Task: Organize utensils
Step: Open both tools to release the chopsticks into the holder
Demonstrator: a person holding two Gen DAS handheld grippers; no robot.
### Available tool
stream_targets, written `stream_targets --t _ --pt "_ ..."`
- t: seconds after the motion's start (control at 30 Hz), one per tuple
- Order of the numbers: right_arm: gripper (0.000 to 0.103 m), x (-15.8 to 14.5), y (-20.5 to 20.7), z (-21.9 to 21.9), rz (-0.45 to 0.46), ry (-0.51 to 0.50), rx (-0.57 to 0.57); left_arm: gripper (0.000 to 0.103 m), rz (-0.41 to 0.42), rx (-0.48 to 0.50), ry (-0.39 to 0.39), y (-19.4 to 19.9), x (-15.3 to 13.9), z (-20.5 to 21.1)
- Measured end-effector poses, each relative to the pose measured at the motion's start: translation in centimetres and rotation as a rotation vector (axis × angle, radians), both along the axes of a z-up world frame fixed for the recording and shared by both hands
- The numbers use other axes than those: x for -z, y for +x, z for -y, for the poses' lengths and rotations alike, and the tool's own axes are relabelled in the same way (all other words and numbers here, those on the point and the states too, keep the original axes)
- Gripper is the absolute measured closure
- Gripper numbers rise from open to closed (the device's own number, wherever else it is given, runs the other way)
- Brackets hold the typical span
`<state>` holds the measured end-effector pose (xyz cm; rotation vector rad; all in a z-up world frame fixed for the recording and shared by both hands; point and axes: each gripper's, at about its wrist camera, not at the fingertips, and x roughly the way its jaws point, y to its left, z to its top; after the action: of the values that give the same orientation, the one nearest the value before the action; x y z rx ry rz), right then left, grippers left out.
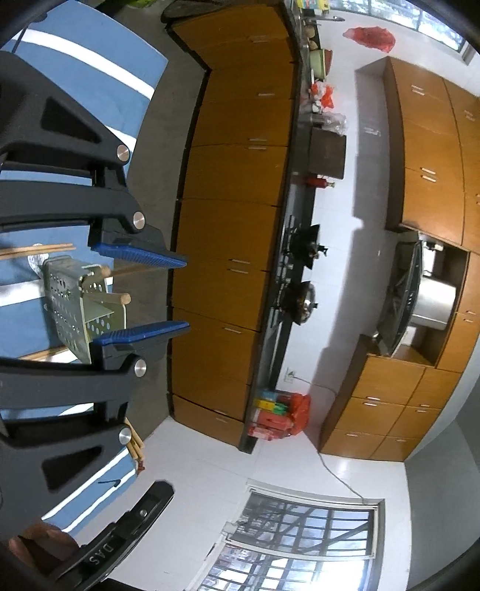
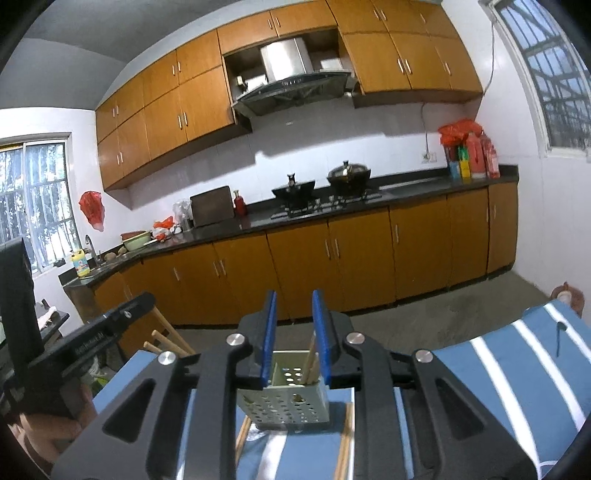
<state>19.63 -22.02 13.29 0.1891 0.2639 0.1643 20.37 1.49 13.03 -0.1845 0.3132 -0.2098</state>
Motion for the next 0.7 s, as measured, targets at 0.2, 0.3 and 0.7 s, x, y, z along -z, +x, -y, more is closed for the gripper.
stream_targets --t 0.2,0.3,0.7 --pt "0.082 3.4 -3.2 2.4 -0.082 -0.009 0.045 0.071 -0.012 -0.041 0.034 -3.1 0.9 -2.2" --pt "0.082 7.6 -2.9 3.1 -0.213 -0.013 0.048 0.071 -0.072 -0.069 0.09 -3.9 3.5 -3.0" --pt "0.088 22.9 -0.5 -0.9 -0.638 -0.055 -0.057 0.071 -0.454 -0.073 0.127 -3.5 17.4 -4.0"
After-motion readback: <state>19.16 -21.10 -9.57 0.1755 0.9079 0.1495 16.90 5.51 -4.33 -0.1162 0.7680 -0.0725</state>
